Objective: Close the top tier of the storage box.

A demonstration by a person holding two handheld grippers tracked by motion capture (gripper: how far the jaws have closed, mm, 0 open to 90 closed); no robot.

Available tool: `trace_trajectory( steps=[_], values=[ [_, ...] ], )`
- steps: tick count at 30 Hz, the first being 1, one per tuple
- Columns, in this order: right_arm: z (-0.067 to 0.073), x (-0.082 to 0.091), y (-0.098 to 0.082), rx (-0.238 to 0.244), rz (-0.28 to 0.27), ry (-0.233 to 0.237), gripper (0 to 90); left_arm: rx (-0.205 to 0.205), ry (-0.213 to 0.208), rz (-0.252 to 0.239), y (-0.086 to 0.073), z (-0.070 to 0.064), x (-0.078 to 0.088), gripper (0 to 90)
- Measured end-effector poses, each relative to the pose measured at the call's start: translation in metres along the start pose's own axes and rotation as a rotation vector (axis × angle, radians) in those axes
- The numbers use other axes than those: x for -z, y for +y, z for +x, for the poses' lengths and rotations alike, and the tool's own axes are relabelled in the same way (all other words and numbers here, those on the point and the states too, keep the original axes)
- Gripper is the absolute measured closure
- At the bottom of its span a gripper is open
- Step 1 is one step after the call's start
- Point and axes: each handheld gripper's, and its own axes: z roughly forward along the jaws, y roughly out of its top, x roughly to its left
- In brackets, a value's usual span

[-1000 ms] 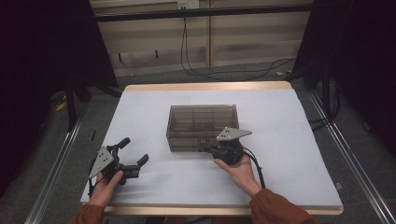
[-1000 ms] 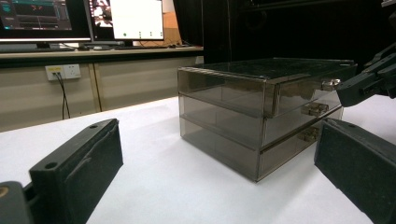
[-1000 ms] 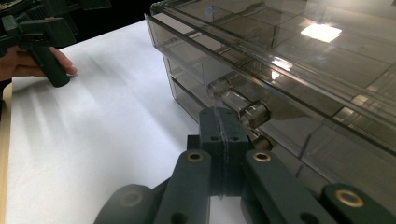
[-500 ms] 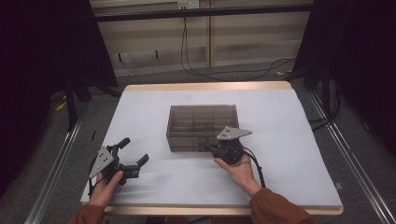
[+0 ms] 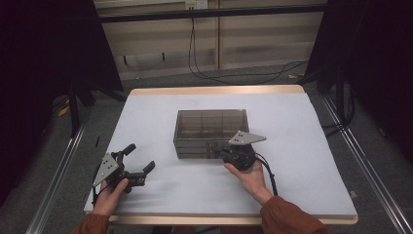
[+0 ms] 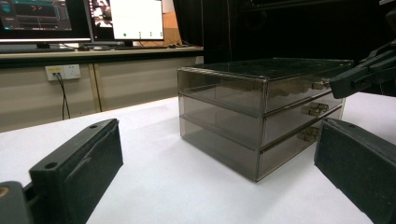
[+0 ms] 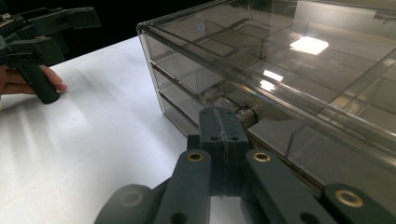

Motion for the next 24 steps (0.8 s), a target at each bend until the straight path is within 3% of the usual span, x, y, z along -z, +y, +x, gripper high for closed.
trace_trajectory(
  steps=[12,18,24],
  values=[
    [0.0,0.003,0.0,-0.009,0.029,0.029,85.9,0.0,-0.002,0.001,0.0,0.0,0.0,1.0],
    [0.001,0.015,-0.001,-0.033,0.025,0.083,71.4,0.0,0.0,0.001,0.0,0.0,0.0,0.9],
    [0.004,0.027,-0.003,-0.021,0.048,0.092,59.5,0.0,0.002,0.001,0.0,0.0,0.0,0.9]
  ],
)
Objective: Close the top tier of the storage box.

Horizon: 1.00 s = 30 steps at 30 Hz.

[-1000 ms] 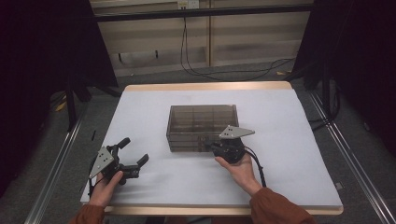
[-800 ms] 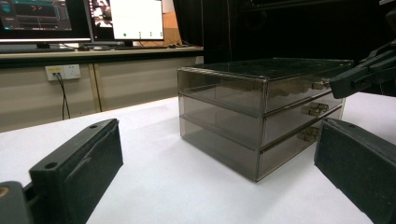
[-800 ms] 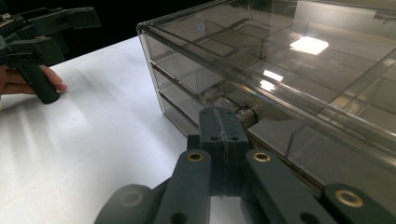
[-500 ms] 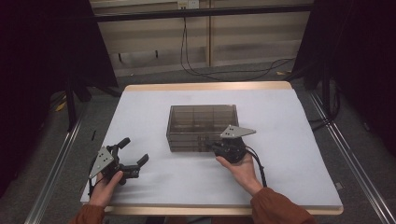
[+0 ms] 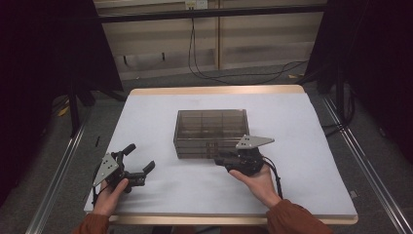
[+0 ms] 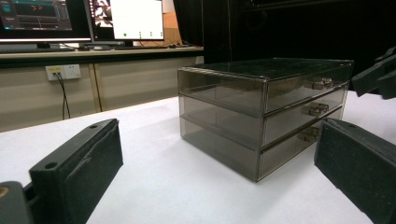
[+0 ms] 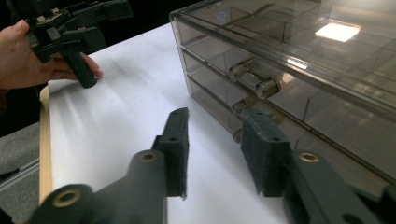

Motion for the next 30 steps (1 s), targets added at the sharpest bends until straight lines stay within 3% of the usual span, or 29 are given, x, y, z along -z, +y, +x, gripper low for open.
trace_trajectory(
  steps=[9,24,30],
  values=[
    [0.0,0.025,-0.005,-0.015,-0.009,-0.046,41.6,0.0,-0.003,-0.003,0.0,0.0,0.0,0.9],
    [-0.012,0.063,-0.026,-0.05,-0.006,-0.116,29.4,-0.001,-0.005,-0.005,0.0,0.0,0.0,0.9],
    [-0.024,0.087,-0.036,-0.091,-0.028,-0.169,23.2,-0.001,0.0,-0.002,0.0,0.0,0.0,0.9]
  ],
)
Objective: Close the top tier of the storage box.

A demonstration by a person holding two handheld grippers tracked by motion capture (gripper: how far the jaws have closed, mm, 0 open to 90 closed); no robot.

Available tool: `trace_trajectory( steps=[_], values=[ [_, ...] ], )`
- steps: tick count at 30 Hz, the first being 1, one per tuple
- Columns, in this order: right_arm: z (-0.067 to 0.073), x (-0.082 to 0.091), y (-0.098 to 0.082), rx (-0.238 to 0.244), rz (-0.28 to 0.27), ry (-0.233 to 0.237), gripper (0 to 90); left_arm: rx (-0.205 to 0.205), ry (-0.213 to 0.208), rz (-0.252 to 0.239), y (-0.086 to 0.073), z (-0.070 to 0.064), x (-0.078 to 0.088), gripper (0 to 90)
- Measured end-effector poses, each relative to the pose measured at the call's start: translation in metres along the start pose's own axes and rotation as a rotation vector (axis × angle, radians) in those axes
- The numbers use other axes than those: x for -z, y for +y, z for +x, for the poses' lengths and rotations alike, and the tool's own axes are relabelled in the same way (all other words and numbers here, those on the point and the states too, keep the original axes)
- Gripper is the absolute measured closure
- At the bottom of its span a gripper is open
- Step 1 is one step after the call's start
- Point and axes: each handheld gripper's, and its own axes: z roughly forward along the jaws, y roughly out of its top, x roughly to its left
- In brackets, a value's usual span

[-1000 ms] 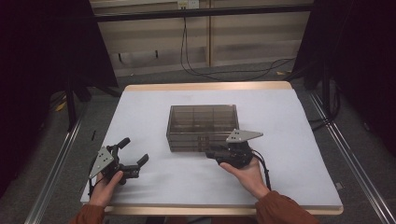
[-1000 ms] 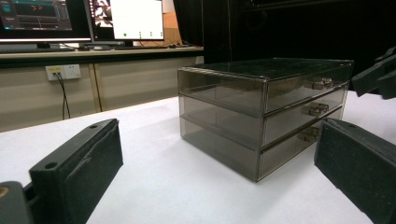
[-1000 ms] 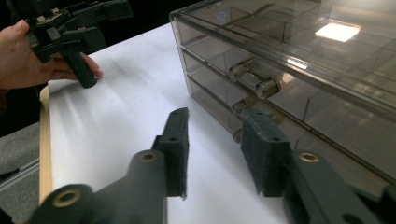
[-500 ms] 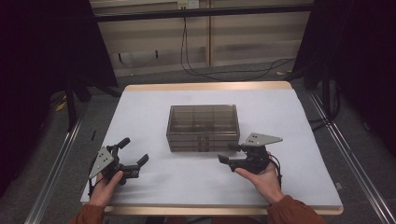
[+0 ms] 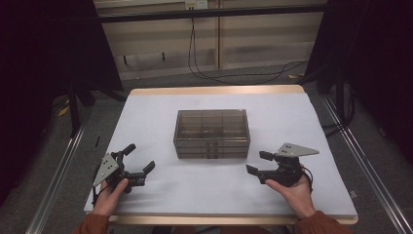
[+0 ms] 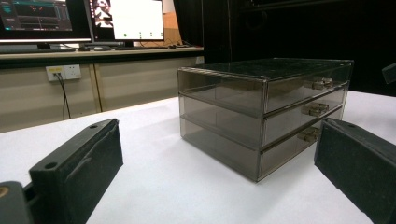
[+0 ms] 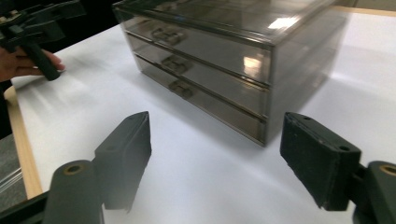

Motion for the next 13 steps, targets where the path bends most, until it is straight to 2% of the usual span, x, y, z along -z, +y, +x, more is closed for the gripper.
trace_trajectory(
  steps=[3,5,10,13],
  values=[
    [-0.008,0.007,-0.008,-0.022,0.003,-0.038,22.4,-0.001,-0.004,-0.002,0.0,0.0,0.0,0.9],
    [-0.012,0.009,-0.014,-0.019,0.025,-0.079,21.1,0.005,-0.003,-0.006,0.0,0.0,0.0,0.9],
    [-0.02,0.015,-0.021,-0.054,0.028,-0.112,17.6,0.0,-0.001,0.0,0.0,0.0,0.0,1.0],
    [-0.024,0.017,-0.023,-0.051,0.037,-0.133,16.5,0.0,-0.003,0.001,0.0,0.0,0.0,0.9]
  ],
)
